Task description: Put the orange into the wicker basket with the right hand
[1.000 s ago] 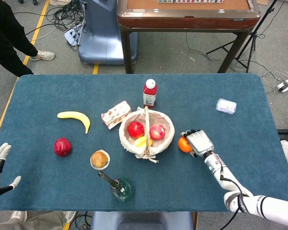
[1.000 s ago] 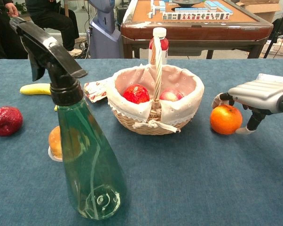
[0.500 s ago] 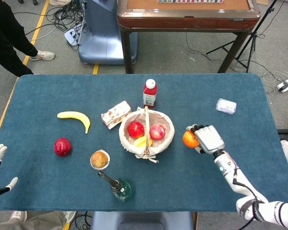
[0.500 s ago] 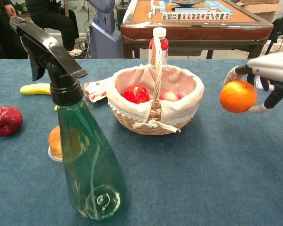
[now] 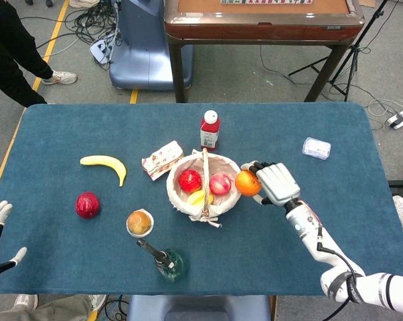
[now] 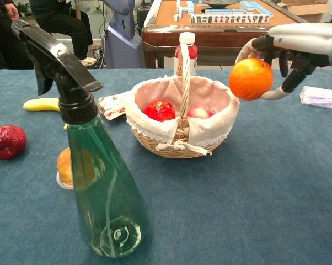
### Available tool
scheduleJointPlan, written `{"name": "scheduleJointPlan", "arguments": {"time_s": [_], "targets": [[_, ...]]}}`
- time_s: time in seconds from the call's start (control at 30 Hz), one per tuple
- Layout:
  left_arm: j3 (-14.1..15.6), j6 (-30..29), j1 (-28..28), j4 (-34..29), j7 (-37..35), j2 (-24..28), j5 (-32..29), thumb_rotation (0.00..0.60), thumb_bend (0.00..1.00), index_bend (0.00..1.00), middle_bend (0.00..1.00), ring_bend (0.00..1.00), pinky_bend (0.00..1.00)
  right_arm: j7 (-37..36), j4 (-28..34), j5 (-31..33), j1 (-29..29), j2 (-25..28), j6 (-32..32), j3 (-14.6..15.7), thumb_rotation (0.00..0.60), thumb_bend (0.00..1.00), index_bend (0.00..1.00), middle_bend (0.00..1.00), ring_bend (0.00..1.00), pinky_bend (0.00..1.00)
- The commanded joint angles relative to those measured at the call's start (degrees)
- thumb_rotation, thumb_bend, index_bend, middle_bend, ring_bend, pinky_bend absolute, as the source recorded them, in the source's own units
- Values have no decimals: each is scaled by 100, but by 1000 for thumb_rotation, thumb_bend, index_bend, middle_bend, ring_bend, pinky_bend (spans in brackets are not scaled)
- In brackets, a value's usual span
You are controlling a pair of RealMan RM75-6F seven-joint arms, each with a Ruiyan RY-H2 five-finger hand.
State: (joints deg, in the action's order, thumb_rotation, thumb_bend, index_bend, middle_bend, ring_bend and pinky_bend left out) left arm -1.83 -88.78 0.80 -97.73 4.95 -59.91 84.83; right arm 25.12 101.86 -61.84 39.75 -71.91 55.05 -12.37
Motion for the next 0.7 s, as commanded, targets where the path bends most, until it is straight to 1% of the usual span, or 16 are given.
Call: {"name": "scheduleJointPlan", "arguments": {"time_s": [0.03, 0.17, 0.27, 0.37, 0.53, 0.6, 0.7], "targets": [[-1, -16, -10, -5, -2, 3, 2, 600, 246, 40, 0, 0, 40, 196, -9, 260, 229, -176, -133, -60, 600, 299, 194, 301, 342, 510], [2, -28, -21, -10, 1, 6, 11, 600, 246, 40, 0, 0, 40, 286, -2, 439, 383, -270, -171, -76, 600, 299, 59, 197, 241, 507], [-3, -29, -20, -12, 3, 4, 15, 600, 246, 40, 0, 0, 40, 269, 11, 436, 424, -297, -135, -57, 600, 299, 4, 144, 201, 488], [-5, -17, -17, -13, 4, 5, 10, 600, 246, 40, 0, 0, 40, 230, 23, 424, 421, -266, -92, -15, 600, 299, 0, 126, 187, 476], [-27, 21, 16, -2, -9, 2, 9, 600, 246, 40, 0, 0, 40, 70, 174, 222, 233, -14, 141, 105, 600, 299, 0, 122, 185, 475], [-33, 22, 24, 10, -27, 1, 18, 600, 246, 40, 0, 0, 40, 16, 276, 42, 75, 143, 325, 206, 600, 300, 0, 122, 185, 475], [-43, 67, 43, 26, -32, 1, -15, 600, 246, 40, 0, 0, 40, -111, 450, -331, -314, 452, 761, 442, 600, 299, 0, 122, 185, 475]]}}
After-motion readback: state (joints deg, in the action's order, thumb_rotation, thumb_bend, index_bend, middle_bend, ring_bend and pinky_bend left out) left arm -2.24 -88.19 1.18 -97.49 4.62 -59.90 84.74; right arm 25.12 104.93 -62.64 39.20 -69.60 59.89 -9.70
